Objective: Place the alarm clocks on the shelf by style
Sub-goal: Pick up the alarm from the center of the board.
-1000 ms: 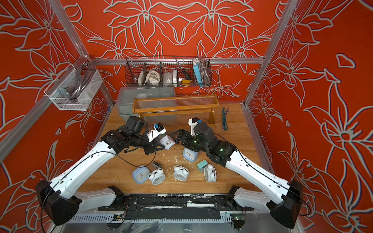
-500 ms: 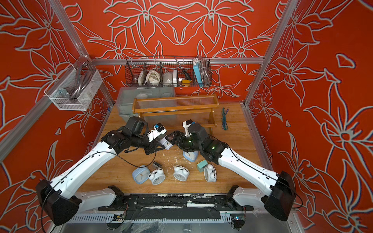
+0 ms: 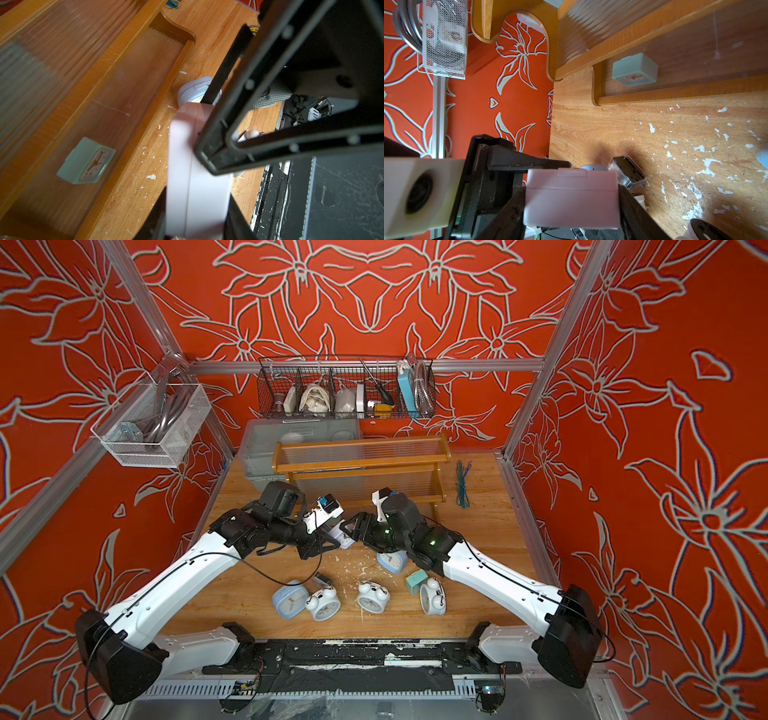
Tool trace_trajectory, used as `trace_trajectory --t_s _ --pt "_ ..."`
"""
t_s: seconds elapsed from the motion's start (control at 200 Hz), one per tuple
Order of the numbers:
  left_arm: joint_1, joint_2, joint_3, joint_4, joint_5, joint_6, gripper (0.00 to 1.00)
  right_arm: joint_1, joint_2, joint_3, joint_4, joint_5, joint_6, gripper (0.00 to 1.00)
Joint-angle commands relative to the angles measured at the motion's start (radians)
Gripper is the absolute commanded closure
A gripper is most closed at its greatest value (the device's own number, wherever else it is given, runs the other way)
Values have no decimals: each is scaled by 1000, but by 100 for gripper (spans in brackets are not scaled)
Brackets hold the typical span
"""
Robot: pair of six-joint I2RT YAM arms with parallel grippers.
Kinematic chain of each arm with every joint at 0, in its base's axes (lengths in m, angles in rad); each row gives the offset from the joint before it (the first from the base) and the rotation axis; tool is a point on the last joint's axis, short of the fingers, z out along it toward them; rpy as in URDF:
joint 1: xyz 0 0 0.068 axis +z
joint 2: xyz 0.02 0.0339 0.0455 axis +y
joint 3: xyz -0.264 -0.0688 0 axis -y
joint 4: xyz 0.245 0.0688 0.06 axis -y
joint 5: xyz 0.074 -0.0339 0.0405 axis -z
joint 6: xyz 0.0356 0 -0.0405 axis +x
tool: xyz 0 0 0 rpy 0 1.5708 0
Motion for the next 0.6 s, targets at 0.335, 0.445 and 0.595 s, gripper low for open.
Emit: trace_trajectory --t_s 0.335,0.445,0.595 --pt "-8 -23 -23 6 12 8 54 4 -20 -41 36 55 -52 52" --pt "-7 -29 -26 -12 0 25 37 -6 -28 -34 -5 88 -119 54" --pt "-1 -32 -43 -32 0 40 32 -19 -29 -16 -75 147 -243 55"
